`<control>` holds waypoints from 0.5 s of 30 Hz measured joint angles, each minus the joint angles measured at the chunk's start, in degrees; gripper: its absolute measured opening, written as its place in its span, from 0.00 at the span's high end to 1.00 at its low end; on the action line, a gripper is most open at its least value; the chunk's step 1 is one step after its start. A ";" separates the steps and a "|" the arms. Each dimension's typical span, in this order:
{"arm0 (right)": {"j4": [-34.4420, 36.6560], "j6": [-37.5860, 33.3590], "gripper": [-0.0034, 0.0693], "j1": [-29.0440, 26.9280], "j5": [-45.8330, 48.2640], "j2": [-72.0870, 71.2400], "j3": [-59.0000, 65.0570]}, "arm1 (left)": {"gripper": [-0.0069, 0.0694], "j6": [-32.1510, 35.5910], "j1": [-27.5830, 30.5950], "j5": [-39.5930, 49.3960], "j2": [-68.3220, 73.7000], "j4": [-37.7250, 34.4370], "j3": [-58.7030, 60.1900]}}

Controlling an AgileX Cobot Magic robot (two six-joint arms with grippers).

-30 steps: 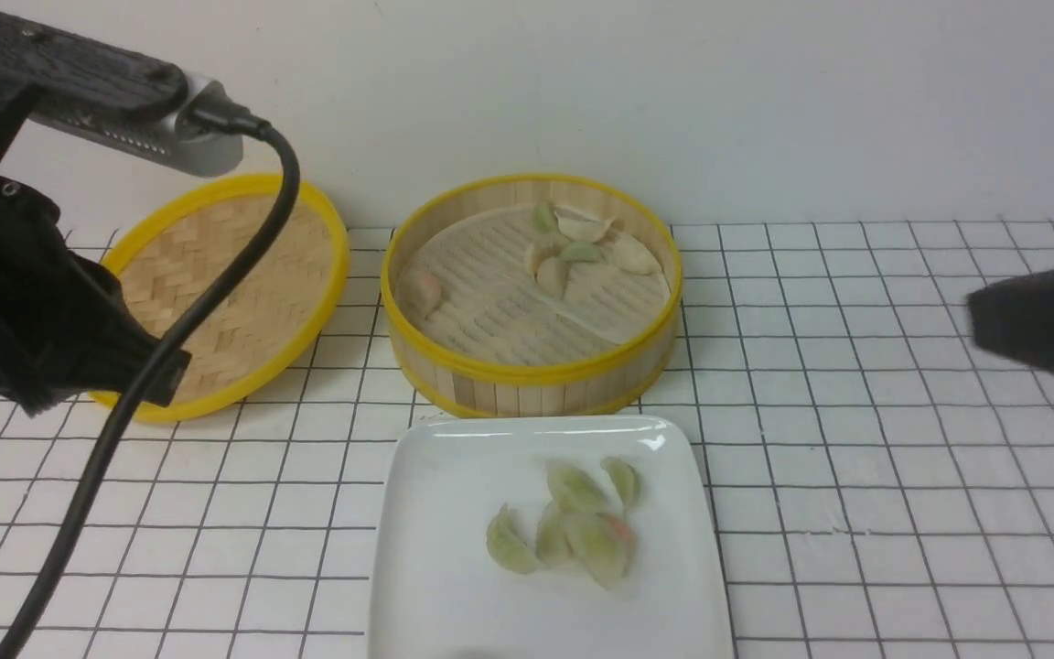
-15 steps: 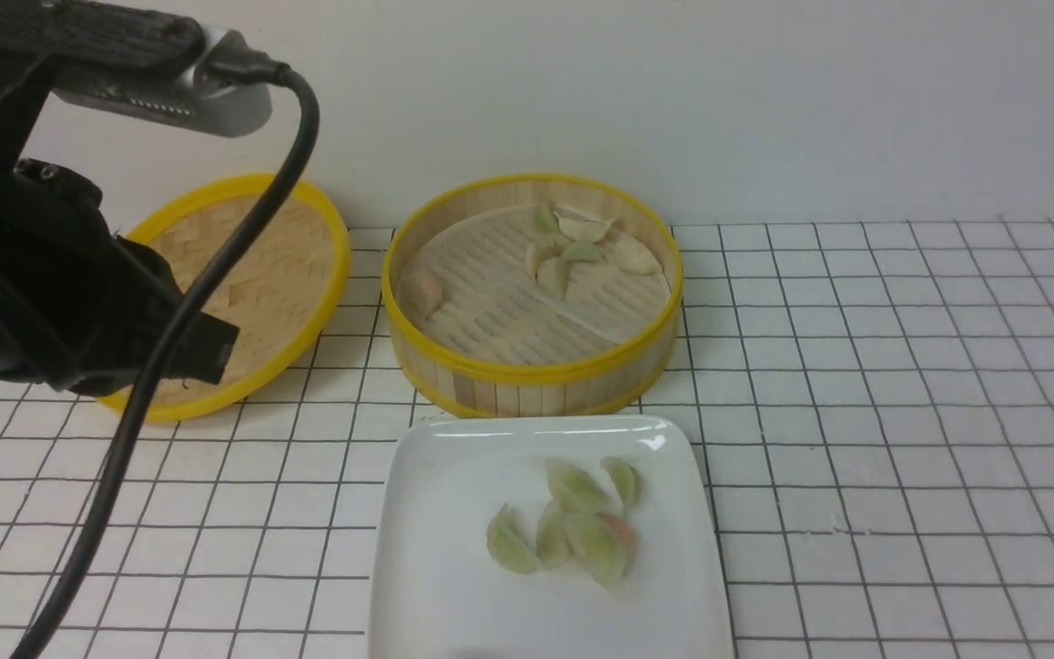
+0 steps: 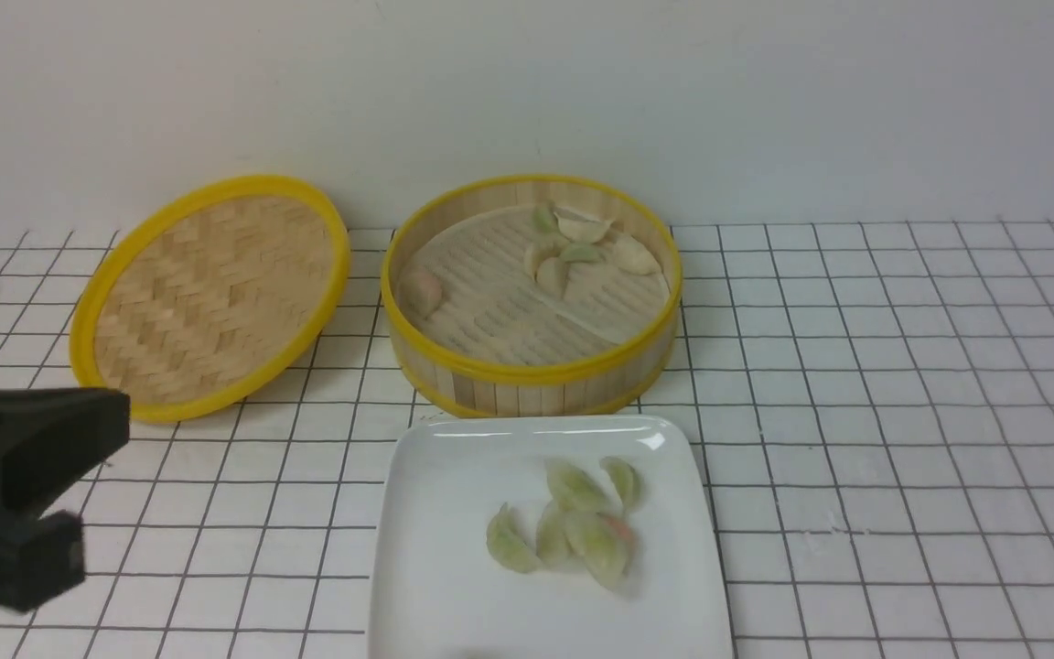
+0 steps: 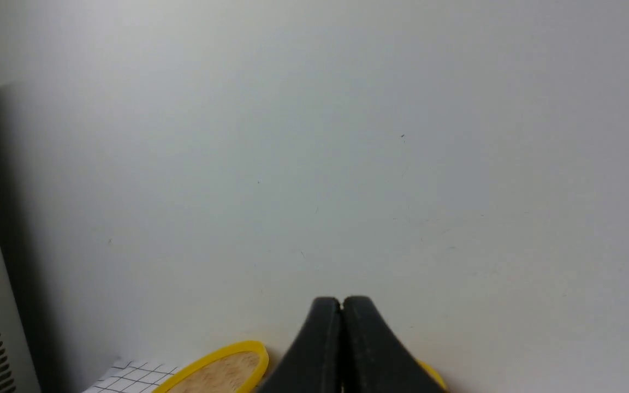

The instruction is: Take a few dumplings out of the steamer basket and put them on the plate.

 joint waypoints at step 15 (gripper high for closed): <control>0.00 0.00 0.97 0.00 0.21 0.00 0.00 | 0.92 -0.35 0.00 0.35 -12.70 -2.19 6.29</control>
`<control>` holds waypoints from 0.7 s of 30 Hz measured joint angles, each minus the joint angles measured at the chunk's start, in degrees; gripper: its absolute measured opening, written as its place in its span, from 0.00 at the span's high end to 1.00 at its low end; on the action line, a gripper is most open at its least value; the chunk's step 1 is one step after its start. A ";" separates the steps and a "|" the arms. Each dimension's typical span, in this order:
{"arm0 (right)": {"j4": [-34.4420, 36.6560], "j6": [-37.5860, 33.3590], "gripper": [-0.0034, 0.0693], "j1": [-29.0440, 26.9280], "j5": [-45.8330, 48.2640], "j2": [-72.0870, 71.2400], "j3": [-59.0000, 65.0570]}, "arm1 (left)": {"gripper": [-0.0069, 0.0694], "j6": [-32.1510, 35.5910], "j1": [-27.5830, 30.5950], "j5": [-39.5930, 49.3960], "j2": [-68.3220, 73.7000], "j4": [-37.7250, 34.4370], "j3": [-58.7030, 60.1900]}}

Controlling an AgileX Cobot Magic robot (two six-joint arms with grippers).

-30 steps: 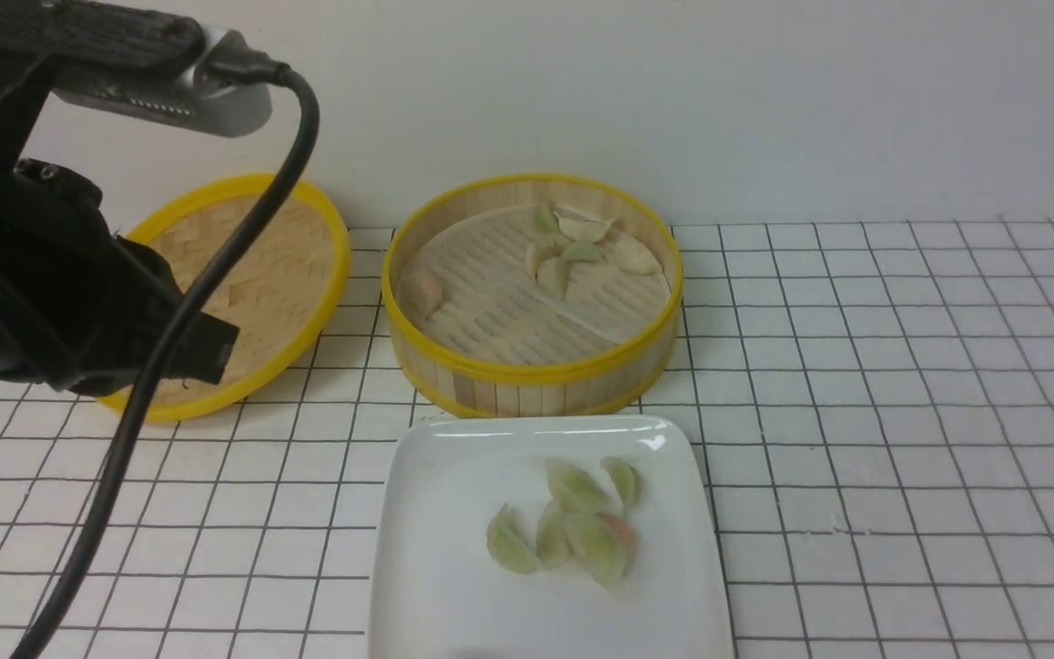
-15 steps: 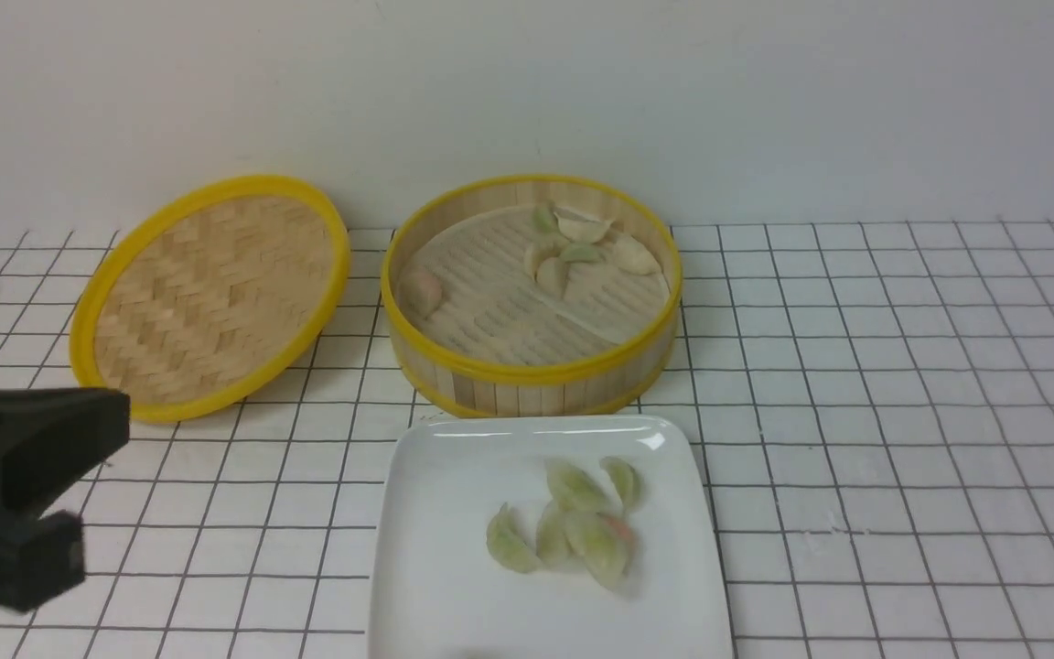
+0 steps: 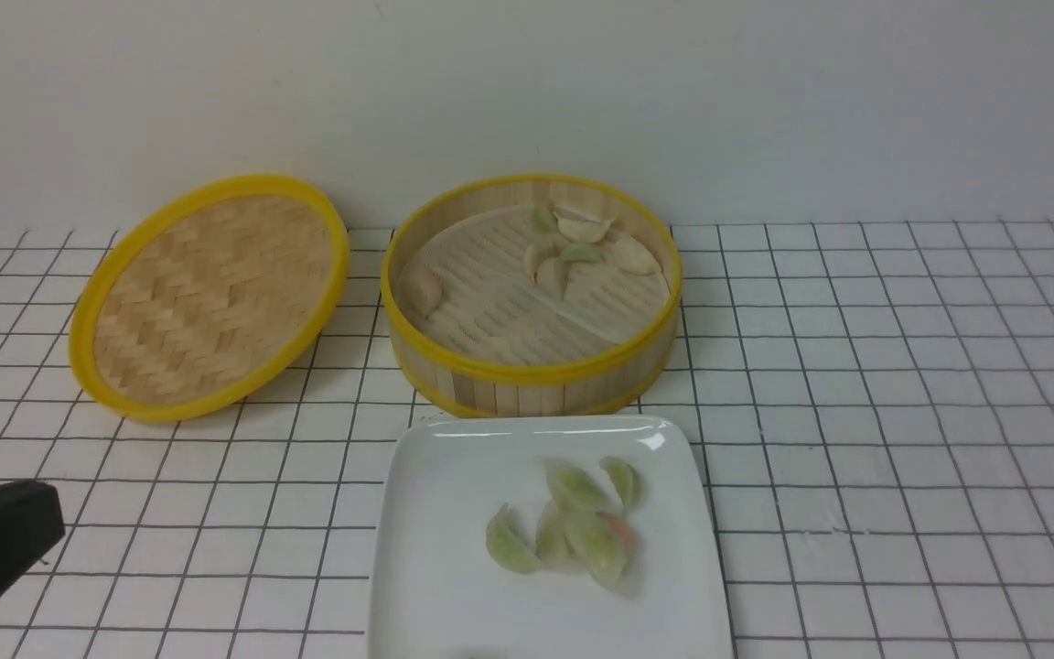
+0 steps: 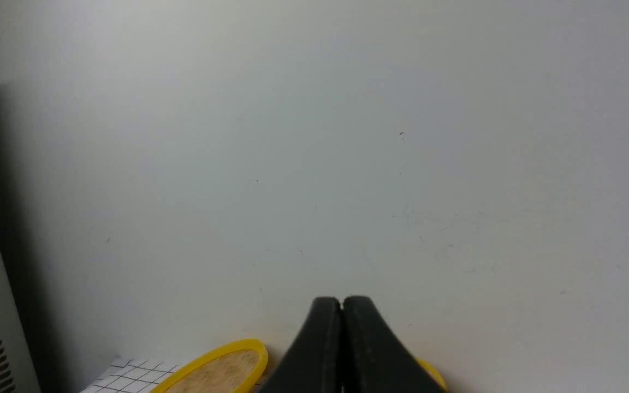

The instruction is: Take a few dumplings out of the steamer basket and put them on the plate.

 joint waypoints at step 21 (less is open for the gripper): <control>-0.07 0.00 0.97 0.00 0.25 -0.05 0.00 | 0.92 5.09 17.71 -19.65 -22.46 12.14 37.10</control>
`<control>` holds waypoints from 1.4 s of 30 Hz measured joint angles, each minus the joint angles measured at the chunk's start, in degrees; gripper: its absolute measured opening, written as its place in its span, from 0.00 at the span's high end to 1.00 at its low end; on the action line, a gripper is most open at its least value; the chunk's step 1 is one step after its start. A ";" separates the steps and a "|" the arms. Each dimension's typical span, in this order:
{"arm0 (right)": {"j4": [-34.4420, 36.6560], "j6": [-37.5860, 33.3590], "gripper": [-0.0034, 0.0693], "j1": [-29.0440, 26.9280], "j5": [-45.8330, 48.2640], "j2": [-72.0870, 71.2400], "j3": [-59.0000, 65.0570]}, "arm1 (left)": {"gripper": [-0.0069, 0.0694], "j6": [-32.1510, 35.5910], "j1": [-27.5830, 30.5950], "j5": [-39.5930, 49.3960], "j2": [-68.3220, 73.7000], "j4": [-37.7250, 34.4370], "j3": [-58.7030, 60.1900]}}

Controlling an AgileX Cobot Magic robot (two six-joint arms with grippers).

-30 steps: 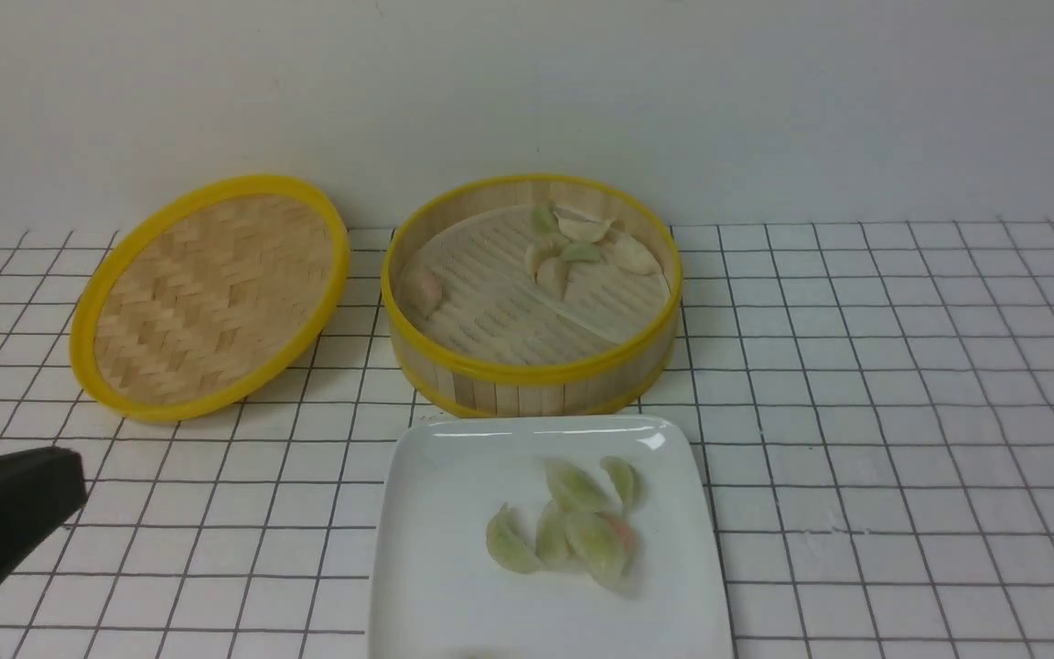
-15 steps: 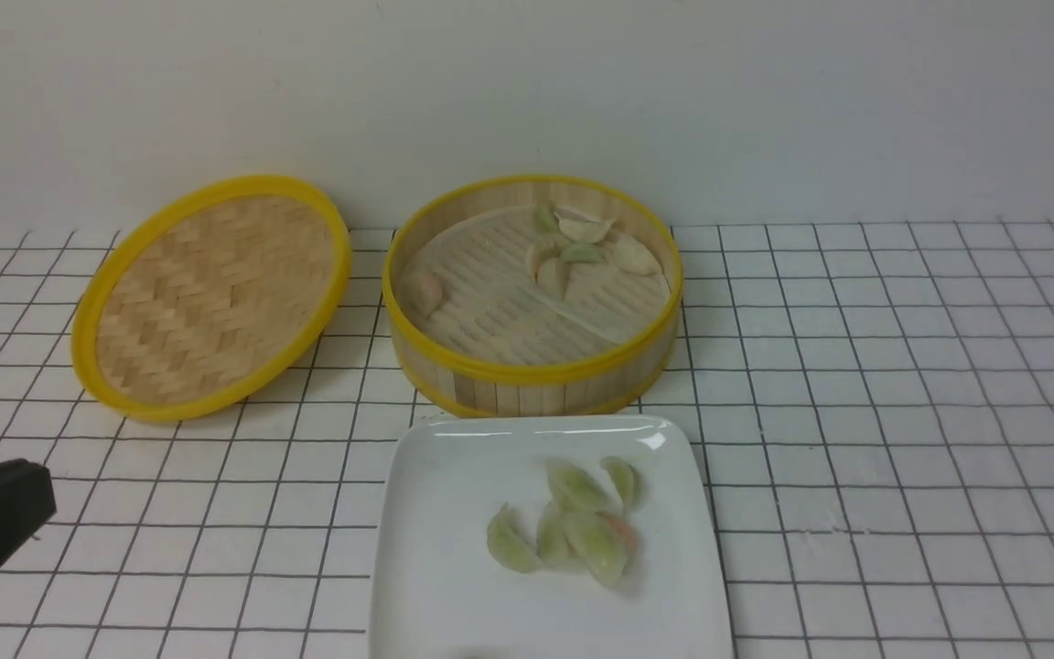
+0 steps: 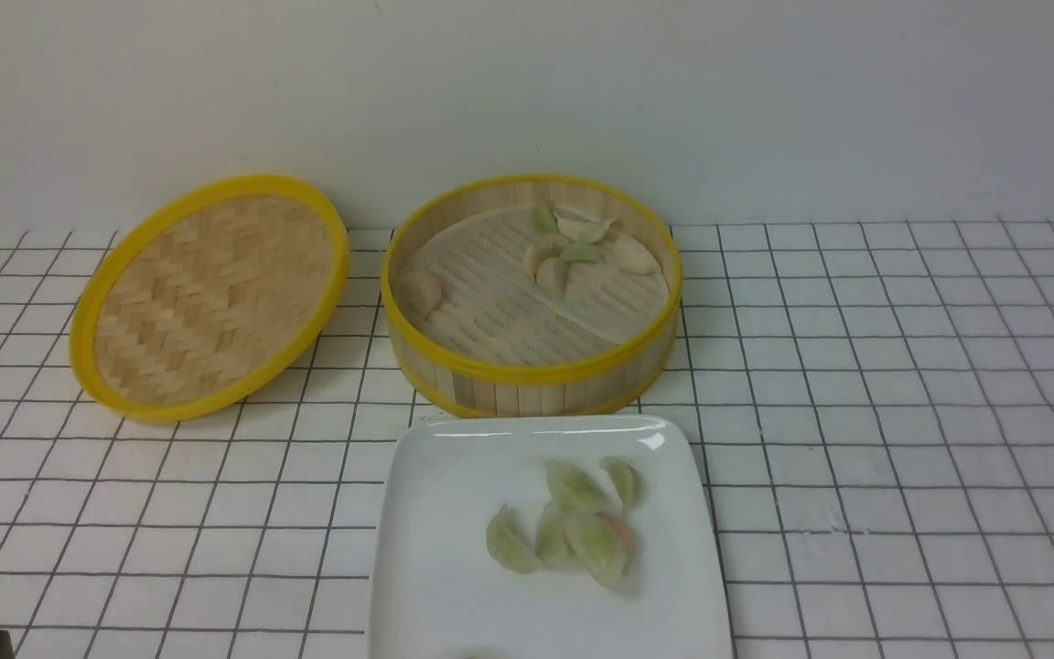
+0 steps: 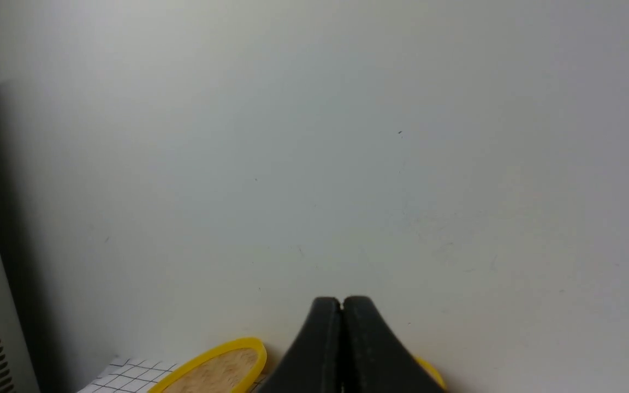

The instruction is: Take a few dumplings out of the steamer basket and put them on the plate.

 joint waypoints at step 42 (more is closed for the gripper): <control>24.80 -28.54 0.97 -10.78 -0.56 0.00 6.27 | 0.92 -0.33 0.00 2.43 0.00 -0.25 0.01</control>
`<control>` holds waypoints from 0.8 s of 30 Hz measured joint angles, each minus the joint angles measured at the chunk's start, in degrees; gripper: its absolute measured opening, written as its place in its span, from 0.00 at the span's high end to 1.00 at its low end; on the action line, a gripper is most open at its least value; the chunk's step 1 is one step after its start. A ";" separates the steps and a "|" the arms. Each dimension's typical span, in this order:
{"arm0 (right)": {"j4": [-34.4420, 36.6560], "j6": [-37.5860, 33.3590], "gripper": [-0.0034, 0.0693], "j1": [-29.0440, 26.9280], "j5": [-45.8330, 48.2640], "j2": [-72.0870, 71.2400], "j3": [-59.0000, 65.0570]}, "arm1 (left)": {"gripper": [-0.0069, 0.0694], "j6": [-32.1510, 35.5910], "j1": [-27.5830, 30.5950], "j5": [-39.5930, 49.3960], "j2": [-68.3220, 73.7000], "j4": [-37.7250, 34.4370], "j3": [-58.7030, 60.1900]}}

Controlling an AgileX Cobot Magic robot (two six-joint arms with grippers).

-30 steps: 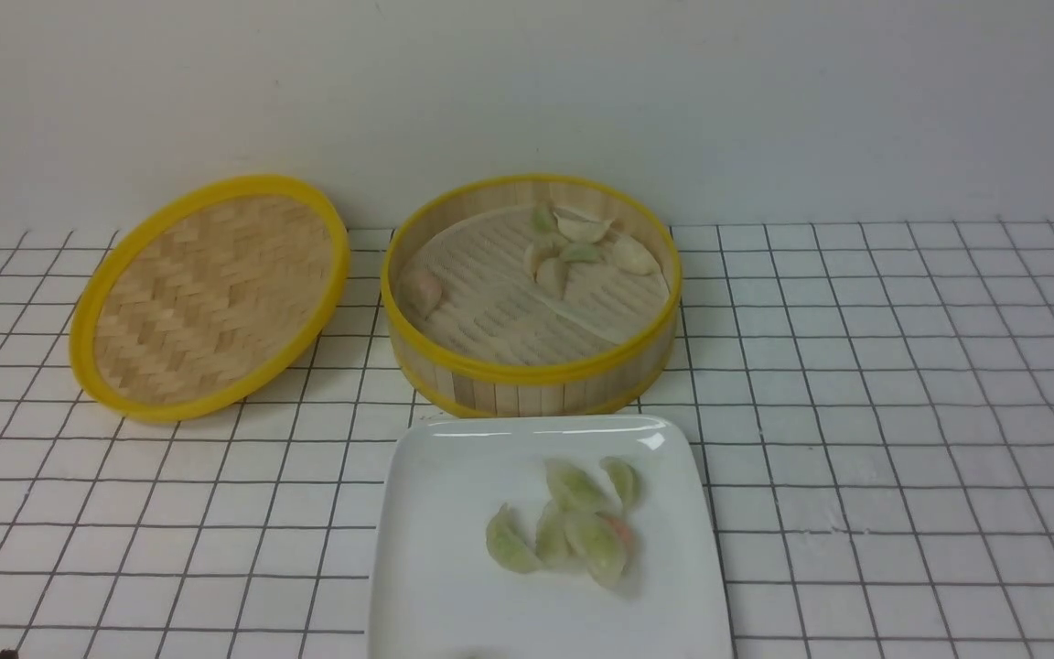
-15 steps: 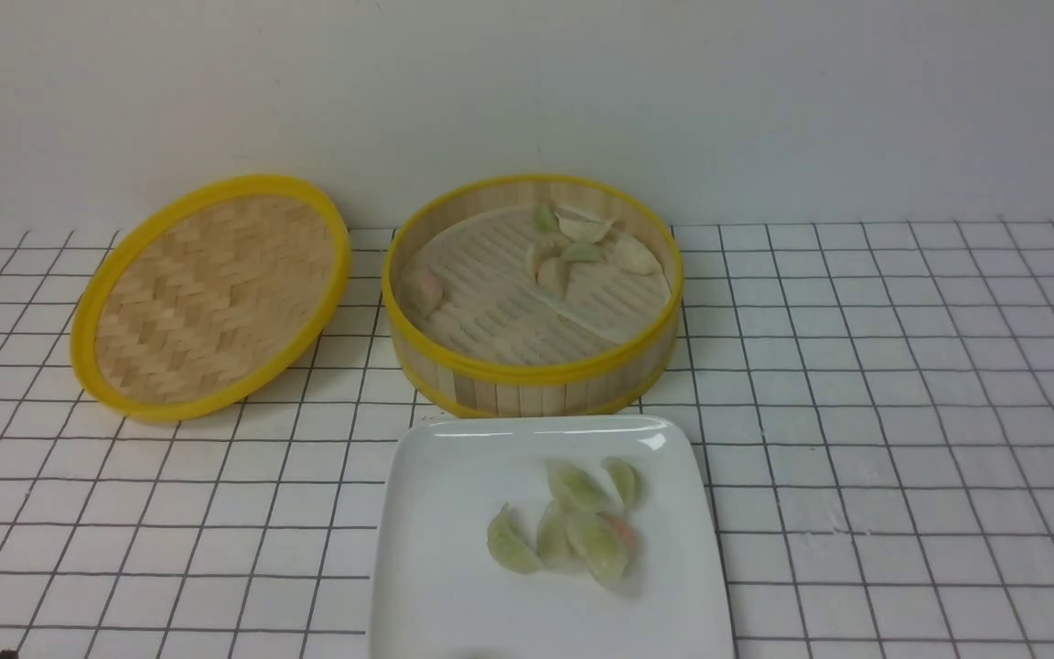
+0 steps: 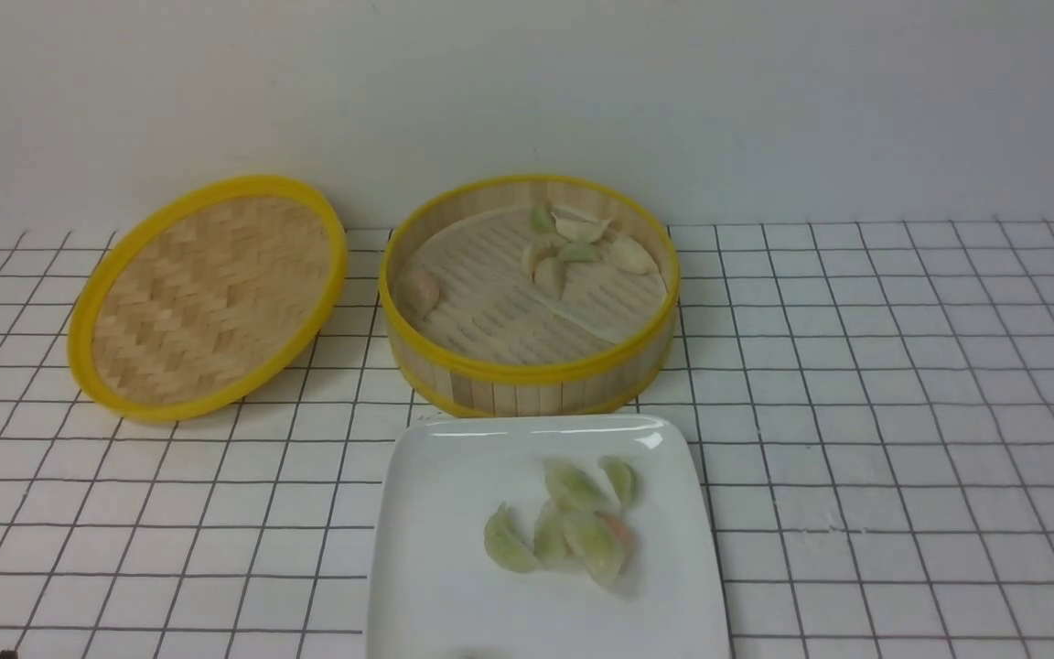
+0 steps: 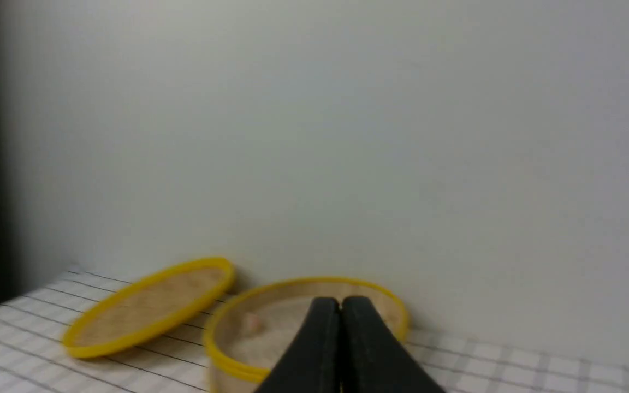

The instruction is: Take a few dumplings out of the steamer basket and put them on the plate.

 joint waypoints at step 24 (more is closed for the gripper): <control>0.23 1.47 0.97 -26.30 -2.74 0.12 21.84 | 0.92 -0.06 0.00 0.05 0.00 0.00 0.00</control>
